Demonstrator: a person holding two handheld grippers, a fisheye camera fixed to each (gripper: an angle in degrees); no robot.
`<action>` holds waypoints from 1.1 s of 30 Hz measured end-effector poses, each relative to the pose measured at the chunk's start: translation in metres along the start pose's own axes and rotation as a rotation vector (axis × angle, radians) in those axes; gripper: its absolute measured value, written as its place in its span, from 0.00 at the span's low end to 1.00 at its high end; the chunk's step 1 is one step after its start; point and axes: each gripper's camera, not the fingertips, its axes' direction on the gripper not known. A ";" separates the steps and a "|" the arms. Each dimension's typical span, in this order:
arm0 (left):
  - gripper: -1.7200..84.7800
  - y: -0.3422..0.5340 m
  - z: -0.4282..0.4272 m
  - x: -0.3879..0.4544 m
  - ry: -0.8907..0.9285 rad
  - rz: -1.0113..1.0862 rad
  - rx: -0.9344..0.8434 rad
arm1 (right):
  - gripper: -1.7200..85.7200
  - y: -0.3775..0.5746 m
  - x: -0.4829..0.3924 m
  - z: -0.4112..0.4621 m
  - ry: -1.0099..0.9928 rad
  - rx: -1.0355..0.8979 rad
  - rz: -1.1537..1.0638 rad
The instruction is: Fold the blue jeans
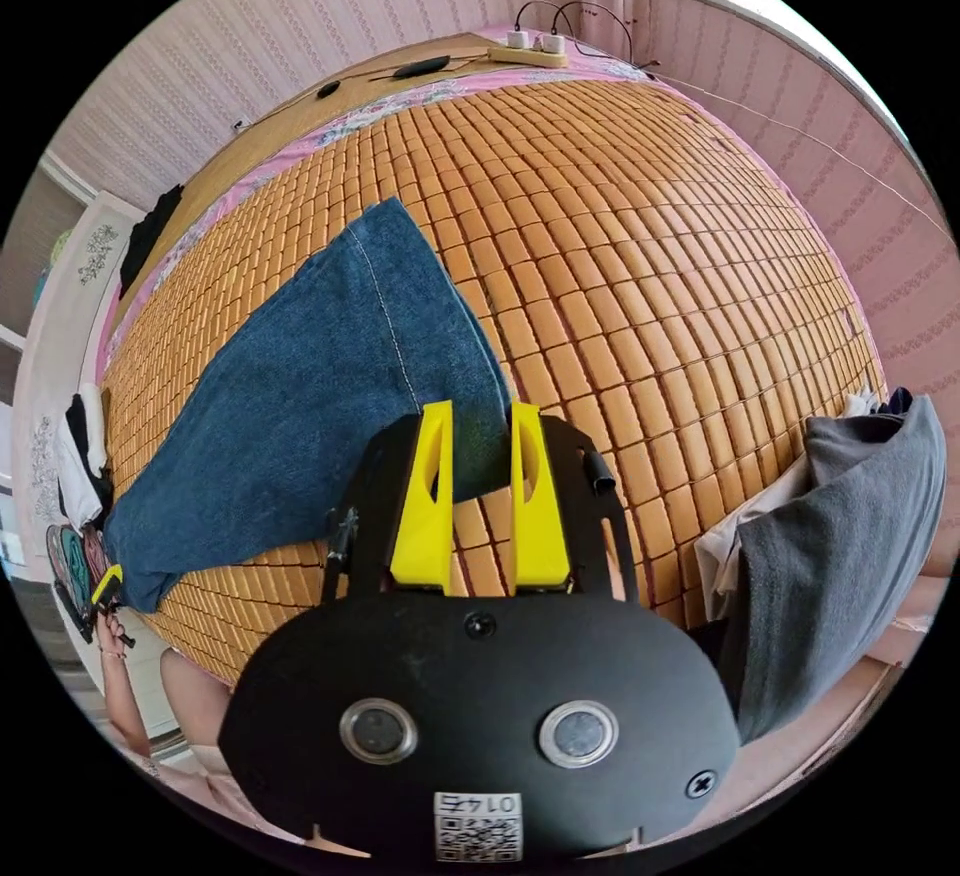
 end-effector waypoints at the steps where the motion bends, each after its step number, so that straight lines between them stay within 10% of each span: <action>1: 0.04 -0.004 0.012 0.008 -0.027 0.033 -0.049 | 0.09 0.002 -0.008 -0.002 0.043 -0.012 -0.055; 15: 0.01 -0.009 -0.028 0.057 0.002 0.351 -0.178 | 0.07 0.207 0.053 -0.082 0.143 -0.115 -0.074; 22: 0.02 -0.073 -0.079 0.149 0.084 0.568 0.099 | 0.14 0.138 0.038 -0.095 0.050 0.131 -0.115; 33: 0.09 -0.147 0.007 0.260 -0.028 0.728 -0.047 | 0.03 0.111 0.077 -0.064 -0.087 0.110 -0.017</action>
